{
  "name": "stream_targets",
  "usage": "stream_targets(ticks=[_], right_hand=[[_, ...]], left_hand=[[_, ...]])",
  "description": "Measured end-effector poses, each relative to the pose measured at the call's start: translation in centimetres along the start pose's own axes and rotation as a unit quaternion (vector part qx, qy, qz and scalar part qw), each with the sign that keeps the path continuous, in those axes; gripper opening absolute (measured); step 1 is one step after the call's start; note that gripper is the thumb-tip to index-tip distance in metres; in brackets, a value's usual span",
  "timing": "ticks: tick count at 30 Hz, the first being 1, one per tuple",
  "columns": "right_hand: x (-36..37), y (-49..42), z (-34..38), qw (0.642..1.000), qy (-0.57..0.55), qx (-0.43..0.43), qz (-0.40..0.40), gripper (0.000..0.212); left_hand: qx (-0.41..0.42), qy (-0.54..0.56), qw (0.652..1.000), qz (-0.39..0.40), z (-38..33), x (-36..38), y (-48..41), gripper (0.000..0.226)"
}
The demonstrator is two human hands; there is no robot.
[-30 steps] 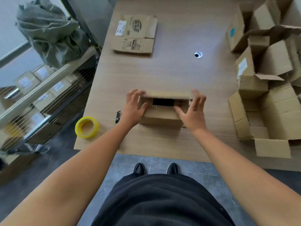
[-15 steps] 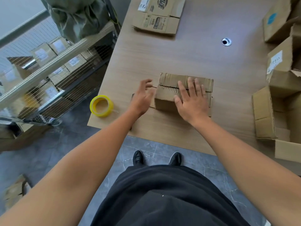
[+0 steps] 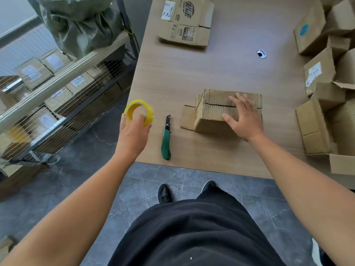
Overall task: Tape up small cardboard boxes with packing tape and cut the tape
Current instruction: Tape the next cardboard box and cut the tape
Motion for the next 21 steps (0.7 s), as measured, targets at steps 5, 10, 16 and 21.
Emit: stream_targets(ticks=[5, 10, 16, 21], right_hand=[[-0.9, 0.5, 0.4, 0.999, -0.030, -0.029, -0.011, 0.072], [-1.9, 0.6, -0.2, 0.988, -0.147, -0.024, -0.050, 0.074], [-2.5, 0.4, -0.9, 0.970, -0.193, -0.010, -0.146, 0.033], [-2.3, -0.3, -1.6, 0.968, -0.187, 0.039, -0.160, 0.011]], left_hand=[[0.197, 0.047, 0.979, -0.023, -13.0, -2.7, 0.9, 0.025], [0.317, -0.032, 0.948, 0.001, -22.6, 0.5, 1.9, 0.031], [0.310, -0.079, 0.947, -0.003, -24.8, 3.1, 1.6, 0.028], [0.315, -0.062, 0.946, -0.045, -24.7, 3.0, 1.9, 0.027]])
Point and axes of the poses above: each hand's wrist, its own y-axis away from the middle knuckle, its own x-axis out of the palm, z = x × y, the point moved 8 cm from there along -y, towards the middle knuckle, and after that the axes turned 14 degrees about -x, right-handed, at the moved point
